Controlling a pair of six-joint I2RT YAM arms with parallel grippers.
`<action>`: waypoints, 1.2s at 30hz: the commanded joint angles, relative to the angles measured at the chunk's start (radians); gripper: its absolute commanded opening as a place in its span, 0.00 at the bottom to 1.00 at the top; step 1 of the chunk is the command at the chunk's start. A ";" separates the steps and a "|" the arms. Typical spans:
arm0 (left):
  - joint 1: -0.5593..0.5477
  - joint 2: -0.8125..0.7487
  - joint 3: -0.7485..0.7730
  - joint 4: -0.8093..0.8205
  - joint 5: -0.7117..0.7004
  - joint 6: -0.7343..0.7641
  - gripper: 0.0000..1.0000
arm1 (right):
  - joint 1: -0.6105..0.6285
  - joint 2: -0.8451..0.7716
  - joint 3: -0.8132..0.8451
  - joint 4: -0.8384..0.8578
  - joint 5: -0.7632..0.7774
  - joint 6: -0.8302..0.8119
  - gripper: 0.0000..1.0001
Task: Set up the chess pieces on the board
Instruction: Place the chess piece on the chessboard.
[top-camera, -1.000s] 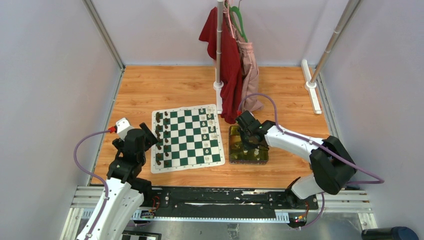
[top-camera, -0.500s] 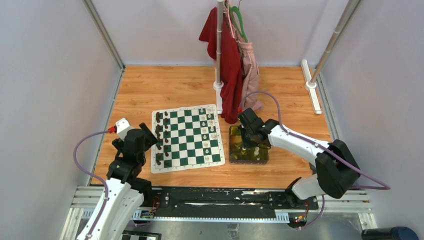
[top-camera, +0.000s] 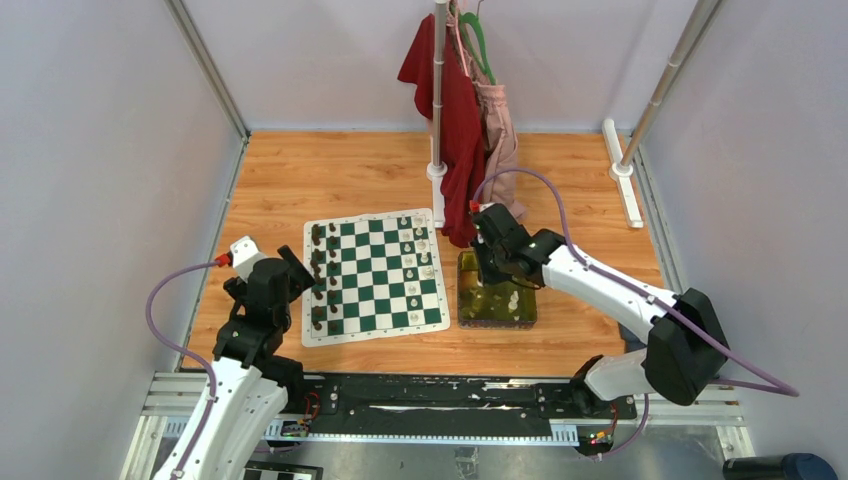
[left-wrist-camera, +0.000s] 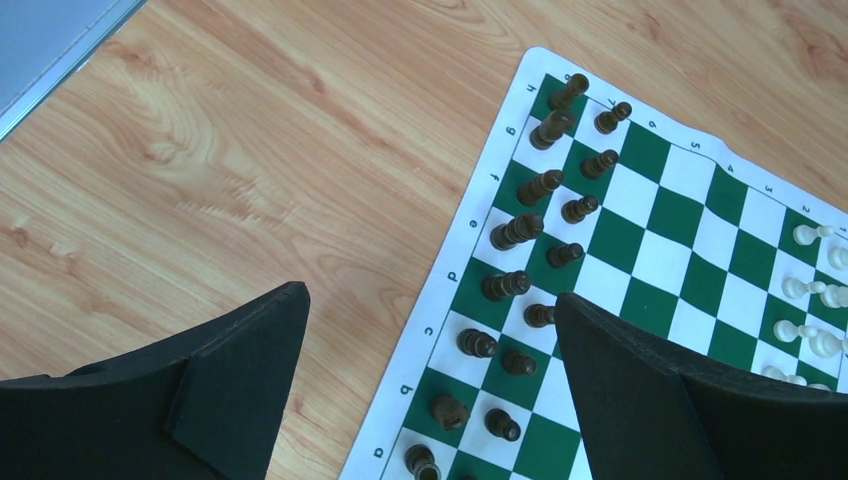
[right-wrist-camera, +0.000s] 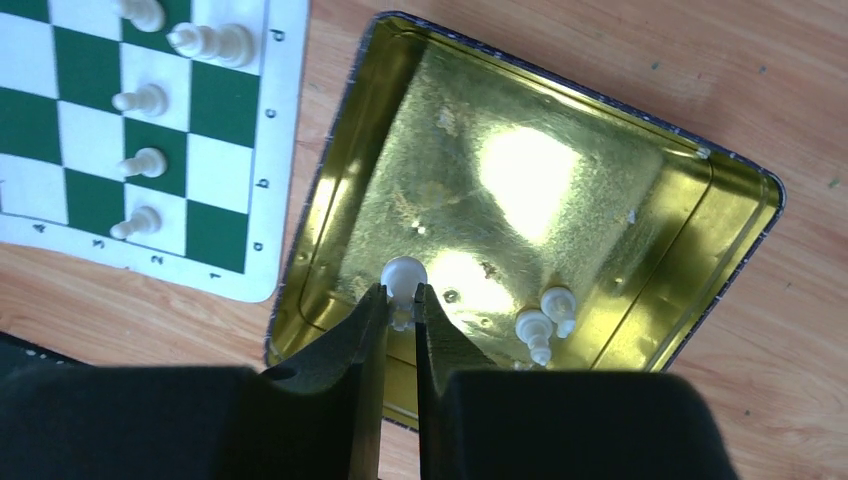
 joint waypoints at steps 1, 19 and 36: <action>-0.008 -0.017 -0.010 -0.005 -0.024 -0.012 1.00 | 0.064 -0.014 0.067 -0.072 0.029 -0.030 0.00; -0.008 -0.030 -0.013 -0.006 -0.027 -0.016 1.00 | 0.341 0.127 0.168 -0.075 0.126 -0.034 0.00; -0.008 -0.024 -0.014 -0.005 -0.029 -0.014 1.00 | 0.384 0.325 0.201 0.048 0.088 -0.065 0.00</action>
